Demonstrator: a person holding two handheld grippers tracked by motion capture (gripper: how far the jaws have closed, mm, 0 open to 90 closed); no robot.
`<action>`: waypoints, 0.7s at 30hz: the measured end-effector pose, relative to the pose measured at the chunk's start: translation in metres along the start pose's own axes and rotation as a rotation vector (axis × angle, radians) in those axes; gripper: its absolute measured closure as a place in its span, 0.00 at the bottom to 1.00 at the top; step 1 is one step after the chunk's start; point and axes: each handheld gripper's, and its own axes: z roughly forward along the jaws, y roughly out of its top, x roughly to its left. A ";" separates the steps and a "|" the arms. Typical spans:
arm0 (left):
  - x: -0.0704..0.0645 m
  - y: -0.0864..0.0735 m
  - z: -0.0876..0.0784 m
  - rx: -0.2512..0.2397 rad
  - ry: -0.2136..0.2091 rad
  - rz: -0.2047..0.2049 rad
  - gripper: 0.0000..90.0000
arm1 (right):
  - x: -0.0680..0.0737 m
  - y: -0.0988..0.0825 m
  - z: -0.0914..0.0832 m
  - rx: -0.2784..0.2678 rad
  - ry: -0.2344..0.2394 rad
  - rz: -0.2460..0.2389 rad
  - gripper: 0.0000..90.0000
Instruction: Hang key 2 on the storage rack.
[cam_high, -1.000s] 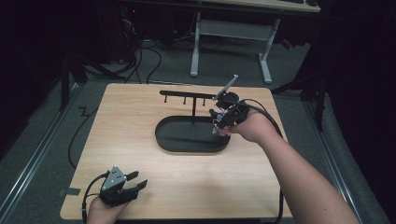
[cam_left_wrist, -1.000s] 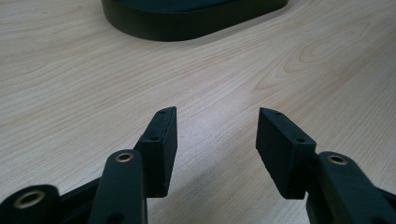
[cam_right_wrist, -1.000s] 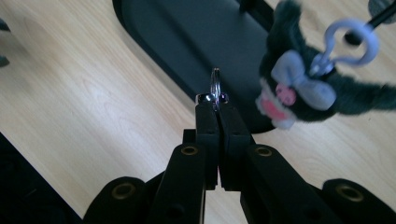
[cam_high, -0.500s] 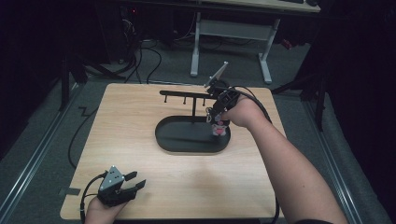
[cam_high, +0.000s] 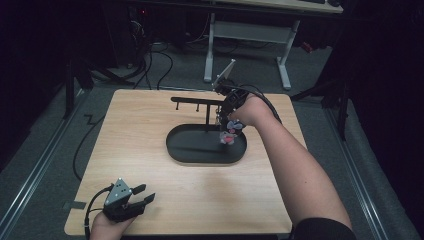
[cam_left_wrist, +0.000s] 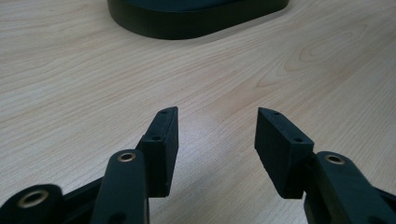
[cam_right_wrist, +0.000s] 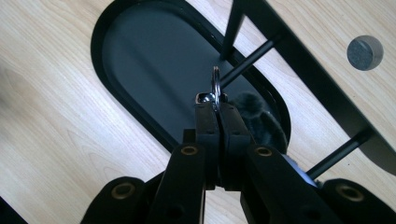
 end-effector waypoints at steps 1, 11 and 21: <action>0.000 0.000 0.000 -0.002 0.001 0.000 0.56 | -0.002 0.001 0.001 0.001 0.003 0.005 0.99; -0.002 -0.001 0.000 0.003 -0.001 0.005 0.56 | -0.014 0.005 0.008 -0.015 -0.013 0.025 0.98; -0.004 -0.001 0.002 0.012 -0.008 0.017 0.56 | -0.013 0.006 0.012 -0.064 -0.068 0.054 0.91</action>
